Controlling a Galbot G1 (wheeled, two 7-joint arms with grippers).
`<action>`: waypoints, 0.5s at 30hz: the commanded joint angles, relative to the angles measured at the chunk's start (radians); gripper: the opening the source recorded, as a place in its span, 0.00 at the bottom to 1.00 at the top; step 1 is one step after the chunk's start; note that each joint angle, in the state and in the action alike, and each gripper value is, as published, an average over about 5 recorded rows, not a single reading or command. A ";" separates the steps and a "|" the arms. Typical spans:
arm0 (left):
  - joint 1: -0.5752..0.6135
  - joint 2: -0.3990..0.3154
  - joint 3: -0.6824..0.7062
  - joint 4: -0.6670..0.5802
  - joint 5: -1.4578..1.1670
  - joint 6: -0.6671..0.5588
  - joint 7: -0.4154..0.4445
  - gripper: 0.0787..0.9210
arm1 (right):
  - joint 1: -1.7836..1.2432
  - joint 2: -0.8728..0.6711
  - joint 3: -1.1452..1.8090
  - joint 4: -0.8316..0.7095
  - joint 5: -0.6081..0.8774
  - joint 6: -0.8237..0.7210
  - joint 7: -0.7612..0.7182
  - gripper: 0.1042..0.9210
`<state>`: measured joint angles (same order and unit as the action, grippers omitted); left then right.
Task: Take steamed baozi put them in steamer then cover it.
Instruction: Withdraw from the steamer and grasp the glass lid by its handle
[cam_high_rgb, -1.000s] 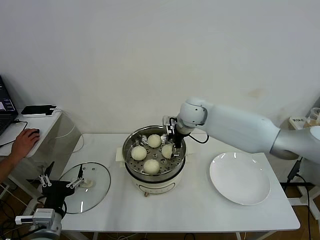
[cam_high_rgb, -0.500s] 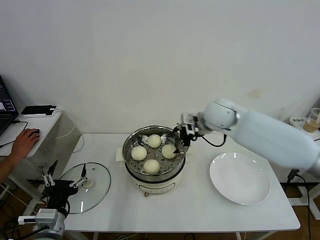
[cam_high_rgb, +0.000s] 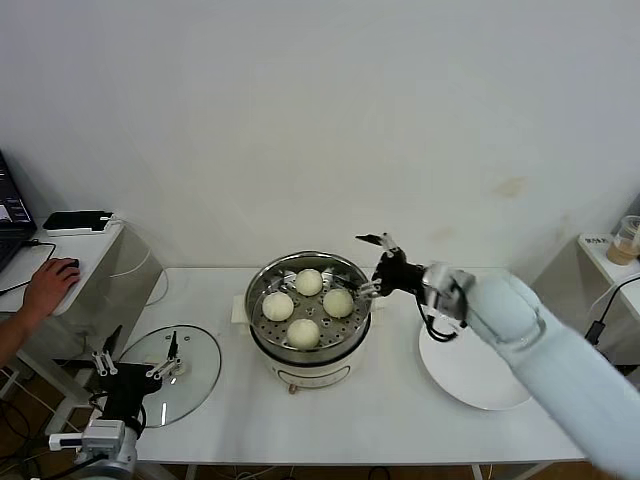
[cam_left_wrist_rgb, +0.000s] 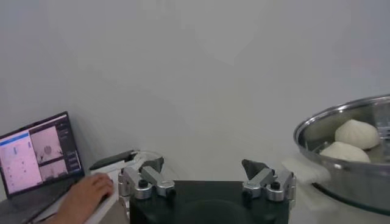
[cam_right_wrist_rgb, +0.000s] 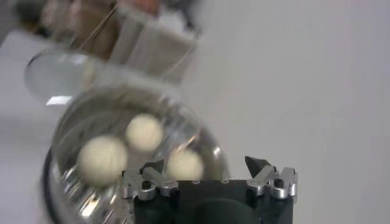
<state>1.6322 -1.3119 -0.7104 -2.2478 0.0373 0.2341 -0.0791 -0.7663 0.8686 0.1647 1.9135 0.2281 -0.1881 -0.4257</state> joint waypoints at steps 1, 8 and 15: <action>-0.010 -0.005 0.033 0.061 0.057 -0.042 0.002 0.88 | -0.653 0.449 0.676 0.079 -0.073 0.354 0.096 0.88; -0.031 0.004 0.051 0.174 0.294 -0.154 -0.024 0.88 | -0.787 0.536 0.711 0.073 -0.049 0.341 0.147 0.88; -0.041 0.142 0.067 0.292 0.852 -0.247 -0.013 0.88 | -0.856 0.572 0.712 0.079 -0.043 0.282 0.222 0.88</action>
<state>1.5991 -1.2800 -0.6598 -2.0969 0.3294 0.1012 -0.0927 -1.4112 1.2825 0.7125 1.9671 0.1927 0.0571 -0.2999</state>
